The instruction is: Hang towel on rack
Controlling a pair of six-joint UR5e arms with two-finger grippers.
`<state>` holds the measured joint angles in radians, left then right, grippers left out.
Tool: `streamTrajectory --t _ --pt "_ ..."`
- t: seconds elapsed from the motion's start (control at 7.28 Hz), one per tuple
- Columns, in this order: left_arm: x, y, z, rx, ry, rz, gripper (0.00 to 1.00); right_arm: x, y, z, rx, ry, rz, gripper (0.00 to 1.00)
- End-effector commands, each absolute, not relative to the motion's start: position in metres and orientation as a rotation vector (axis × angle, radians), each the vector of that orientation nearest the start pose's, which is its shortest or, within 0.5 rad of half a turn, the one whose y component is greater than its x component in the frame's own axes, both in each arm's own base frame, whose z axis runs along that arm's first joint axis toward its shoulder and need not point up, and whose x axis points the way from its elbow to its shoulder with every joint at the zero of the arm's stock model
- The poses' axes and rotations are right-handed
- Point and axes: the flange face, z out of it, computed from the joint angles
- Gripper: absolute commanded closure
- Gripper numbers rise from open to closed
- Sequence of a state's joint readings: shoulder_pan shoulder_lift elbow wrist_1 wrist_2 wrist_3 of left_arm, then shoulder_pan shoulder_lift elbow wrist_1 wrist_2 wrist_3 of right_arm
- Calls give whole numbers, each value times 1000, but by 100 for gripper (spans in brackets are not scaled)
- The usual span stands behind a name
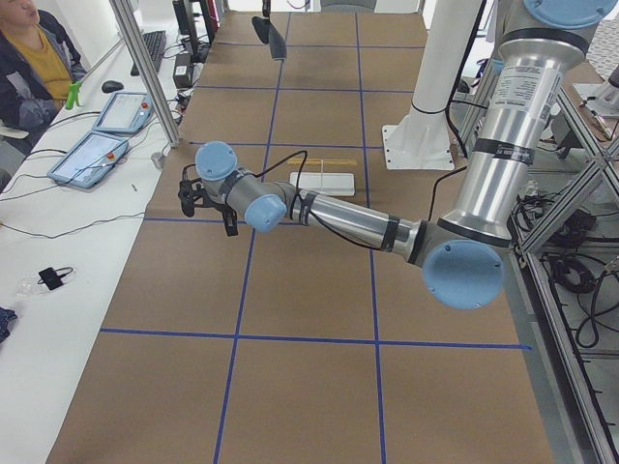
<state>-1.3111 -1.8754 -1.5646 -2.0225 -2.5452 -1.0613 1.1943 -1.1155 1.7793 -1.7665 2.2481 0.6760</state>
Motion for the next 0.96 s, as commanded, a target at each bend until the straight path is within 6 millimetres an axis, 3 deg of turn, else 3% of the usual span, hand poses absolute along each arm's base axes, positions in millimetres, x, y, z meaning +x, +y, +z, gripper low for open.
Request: streamTrajectory --t 0.0,0.14,0.27,0.41,0.55,0.82 --pt "196 -616 325 -160 1231 -440 2 -247 -569 216 9 -912 241 100" --pt "234 -609 289 -240 1265 -481 2 -270 -558 178 -2 -953 257 100" --pt "244 -601 272 -264 1315 -513 2 -292 -549 147 -1 -984 243 100" --pt "279 -583 263 -259 1363 -525 2 -304 -541 124 11 -1038 247 100" --pt "320 -560 255 -245 1411 -513 2 -316 -532 109 3 -1114 288 100" --pt "357 -530 230 -224 1497 -400 2 -329 -530 85 -5 -1163 305 100"
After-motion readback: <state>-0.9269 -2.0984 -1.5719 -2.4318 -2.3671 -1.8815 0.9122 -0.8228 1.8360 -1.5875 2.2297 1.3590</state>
